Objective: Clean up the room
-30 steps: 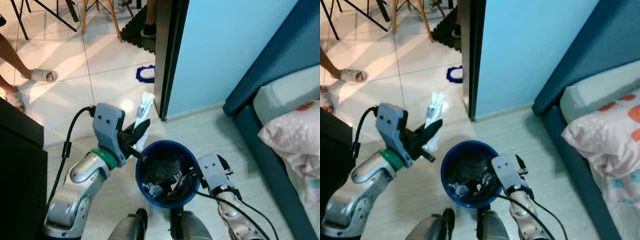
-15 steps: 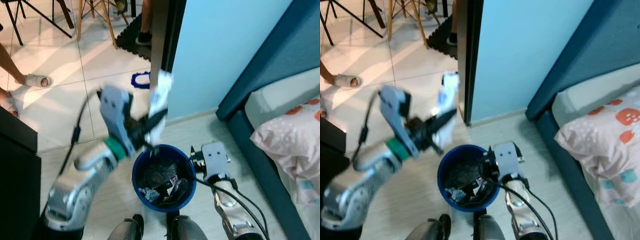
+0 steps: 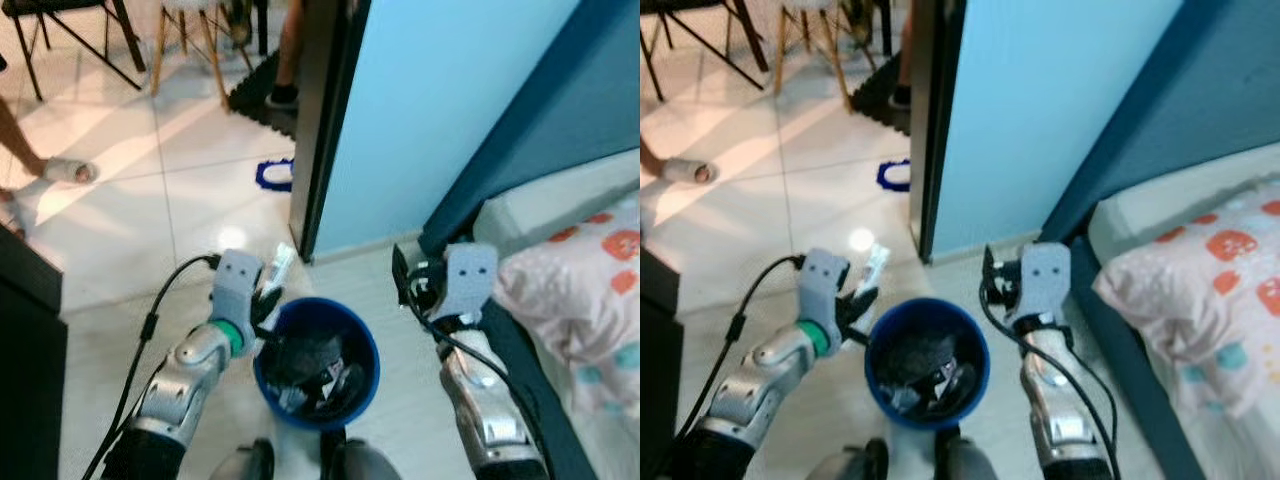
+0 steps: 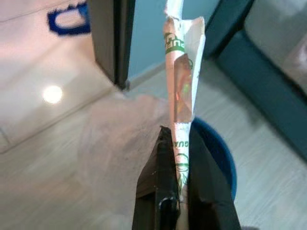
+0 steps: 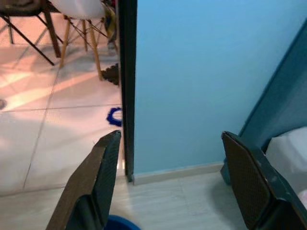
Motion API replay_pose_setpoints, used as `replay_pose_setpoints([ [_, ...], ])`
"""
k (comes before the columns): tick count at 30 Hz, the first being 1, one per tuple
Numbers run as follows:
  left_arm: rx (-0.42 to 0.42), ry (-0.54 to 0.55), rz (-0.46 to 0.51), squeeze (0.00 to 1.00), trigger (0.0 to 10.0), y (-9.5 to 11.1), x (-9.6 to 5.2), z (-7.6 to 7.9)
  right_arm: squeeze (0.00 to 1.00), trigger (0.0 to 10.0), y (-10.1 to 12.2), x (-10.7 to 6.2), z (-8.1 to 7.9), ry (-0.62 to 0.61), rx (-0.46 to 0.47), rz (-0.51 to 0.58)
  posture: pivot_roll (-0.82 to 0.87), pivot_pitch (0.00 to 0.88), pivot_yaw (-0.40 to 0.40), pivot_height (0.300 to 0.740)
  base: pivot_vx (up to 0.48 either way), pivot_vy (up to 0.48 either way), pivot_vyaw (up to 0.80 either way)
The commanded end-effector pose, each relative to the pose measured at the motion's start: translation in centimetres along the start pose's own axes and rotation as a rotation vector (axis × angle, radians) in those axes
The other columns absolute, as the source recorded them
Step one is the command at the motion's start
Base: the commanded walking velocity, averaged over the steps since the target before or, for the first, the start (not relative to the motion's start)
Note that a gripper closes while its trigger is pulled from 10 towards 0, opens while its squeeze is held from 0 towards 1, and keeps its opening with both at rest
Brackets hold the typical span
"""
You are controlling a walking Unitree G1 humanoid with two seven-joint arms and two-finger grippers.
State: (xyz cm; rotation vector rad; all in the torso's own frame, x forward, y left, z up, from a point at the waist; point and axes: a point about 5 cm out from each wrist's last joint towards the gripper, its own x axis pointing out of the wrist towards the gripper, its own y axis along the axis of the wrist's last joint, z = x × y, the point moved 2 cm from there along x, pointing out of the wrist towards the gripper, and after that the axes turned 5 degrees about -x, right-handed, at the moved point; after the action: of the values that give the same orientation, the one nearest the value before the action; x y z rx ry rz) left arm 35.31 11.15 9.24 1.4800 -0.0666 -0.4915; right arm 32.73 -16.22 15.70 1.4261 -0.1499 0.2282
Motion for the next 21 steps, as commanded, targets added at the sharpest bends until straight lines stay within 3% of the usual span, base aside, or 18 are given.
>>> replay_pose_setpoints([
  [1,-0.002,0.009,-0.063,0.00,10.0,-1.8,0.2,-0.1,0.00,10.0,-0.6,-0.6,0.0,0.001,0.019,-0.035,-0.14,0.236,0.023,0.717,0.000,0.000,0.00],
  [5,0.029,0.007,-0.087,0.00,10.0,-1.5,1.2,-0.2,0.00,10.0,0.0,-1.1,0.3,-0.006,0.027,-0.030,-0.17,0.262,0.034,0.717,0.000,0.000,0.00],
  [6,0.061,-0.021,-0.062,0.00,10.0,-0.5,2.0,0.2,0.00,10.0,0.7,-1.5,0.5,-0.010,0.035,-0.024,-0.18,0.278,0.044,0.717,0.000,0.000,0.00],
  [12,0.080,-0.115,0.003,0.00,10.0,1.0,2.4,1.4,0.00,10.0,1.2,-2.3,0.8,-0.009,0.042,-0.029,-0.22,0.320,0.062,0.717,0.000,0.000,0.00],
  [14,0.112,-0.223,0.060,0.00,10.0,2.3,2.5,2.9,0.00,10.0,1.1,-3.7,0.9,0.017,0.040,-0.064,-0.24,0.361,0.074,0.717,0.000,0.000,0.00],
  [19,0.137,-0.271,0.087,0.00,10.0,2.9,3.0,3.8,0.00,10.0,0.4,-5.9,1.0,0.061,0.035,-0.134,-0.27,0.398,0.083,0.717,0.000,0.000,0.00],
  [21,0.137,-0.271,0.087,0.00,10.0,2.9,3.0,3.8,0.00,10.0,0.4,-5.9,1.0,0.061,0.035,-0.134,-0.27,0.398,0.083,0.717,0.000,0.000,0.00],
])
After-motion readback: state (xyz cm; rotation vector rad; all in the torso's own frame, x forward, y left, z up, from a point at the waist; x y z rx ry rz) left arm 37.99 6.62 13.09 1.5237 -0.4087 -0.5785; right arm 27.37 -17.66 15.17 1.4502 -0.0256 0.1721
